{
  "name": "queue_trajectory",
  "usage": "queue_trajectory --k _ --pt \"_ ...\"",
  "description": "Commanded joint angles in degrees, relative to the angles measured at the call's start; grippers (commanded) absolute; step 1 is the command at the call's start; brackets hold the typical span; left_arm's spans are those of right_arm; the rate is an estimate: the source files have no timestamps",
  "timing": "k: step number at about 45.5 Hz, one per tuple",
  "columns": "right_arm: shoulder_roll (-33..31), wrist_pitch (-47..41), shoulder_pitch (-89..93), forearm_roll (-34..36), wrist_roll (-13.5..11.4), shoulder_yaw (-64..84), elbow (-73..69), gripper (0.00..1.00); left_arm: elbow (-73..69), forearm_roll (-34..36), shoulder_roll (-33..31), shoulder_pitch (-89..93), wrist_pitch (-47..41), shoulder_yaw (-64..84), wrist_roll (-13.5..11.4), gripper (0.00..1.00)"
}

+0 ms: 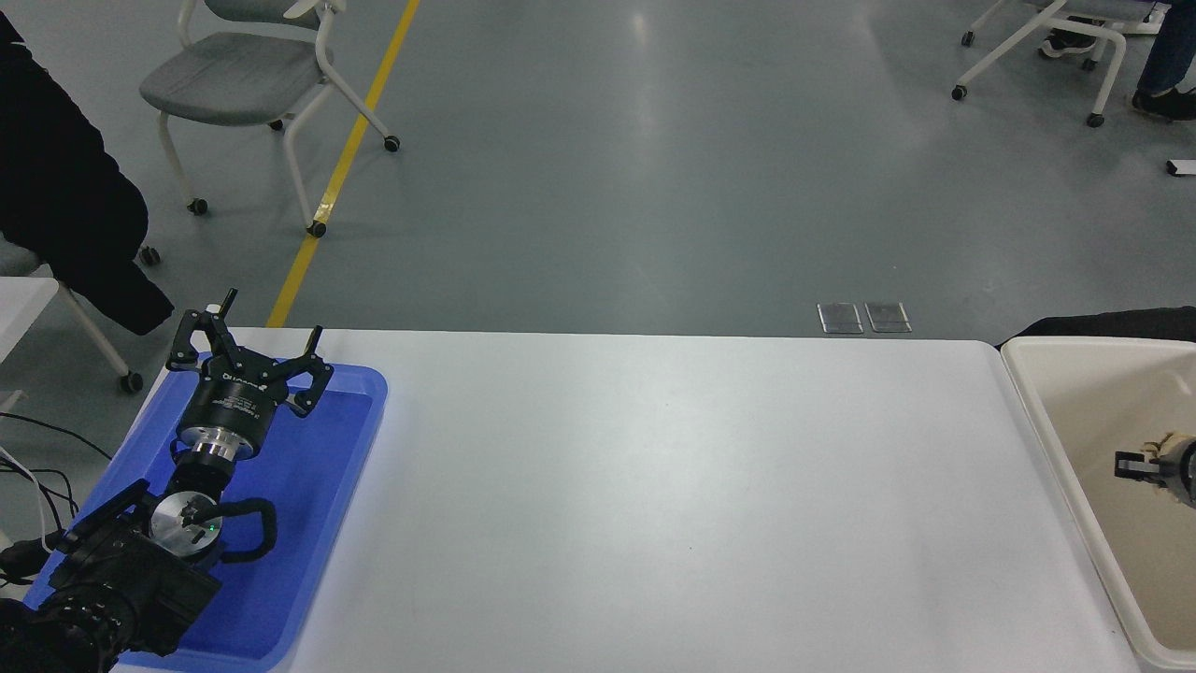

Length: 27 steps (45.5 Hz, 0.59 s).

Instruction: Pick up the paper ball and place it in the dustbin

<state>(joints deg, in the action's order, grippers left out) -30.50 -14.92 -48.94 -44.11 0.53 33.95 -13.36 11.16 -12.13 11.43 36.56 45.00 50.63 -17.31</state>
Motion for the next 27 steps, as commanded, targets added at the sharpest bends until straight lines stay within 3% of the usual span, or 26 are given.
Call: queue_trajectory --k 1,2,27 --pt "0.09 1.91 -0.02 0.07 0.0 -1.25 0.08 0.66 0.0 0.0 0.0 0.0 0.0 0.0 0.0 1.0" --pt "0.09 2.09 -0.02 0.07 0.0 -1.78 0.09 1.0 0.0 0.0 0.0 0.0 0.0 0.0 0.0 1.0" --pt "0.44 2.09 -0.54 -0.01 -0.09 -3.89 0.09 1.0 0.0 0.0 0.0 0.0 0.0 0.0 0.0 1.0"
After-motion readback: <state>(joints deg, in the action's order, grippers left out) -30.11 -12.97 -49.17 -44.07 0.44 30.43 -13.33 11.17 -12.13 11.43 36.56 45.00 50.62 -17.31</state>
